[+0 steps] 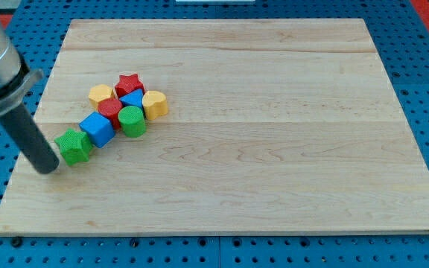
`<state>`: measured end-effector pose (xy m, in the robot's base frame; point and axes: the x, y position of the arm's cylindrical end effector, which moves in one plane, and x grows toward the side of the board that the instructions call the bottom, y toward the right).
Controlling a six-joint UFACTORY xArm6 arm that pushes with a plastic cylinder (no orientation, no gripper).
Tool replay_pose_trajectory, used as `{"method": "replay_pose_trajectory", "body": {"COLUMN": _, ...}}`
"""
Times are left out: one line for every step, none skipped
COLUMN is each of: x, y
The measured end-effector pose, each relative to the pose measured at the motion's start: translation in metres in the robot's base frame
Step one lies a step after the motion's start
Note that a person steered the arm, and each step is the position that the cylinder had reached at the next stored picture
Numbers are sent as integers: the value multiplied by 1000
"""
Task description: Move the green star to the center left
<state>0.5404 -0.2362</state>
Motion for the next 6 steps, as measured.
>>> {"method": "replay_pose_trajectory", "body": {"x": 27, "y": 49}}
{"method": "replay_pose_trajectory", "body": {"x": -6, "y": 51}}
{"method": "replay_pose_trajectory", "body": {"x": -32, "y": 40}}
{"method": "replay_pose_trajectory", "body": {"x": -54, "y": 23}}
{"method": "replay_pose_trajectory", "body": {"x": -60, "y": 16}}
{"method": "replay_pose_trajectory", "body": {"x": -45, "y": 15}}
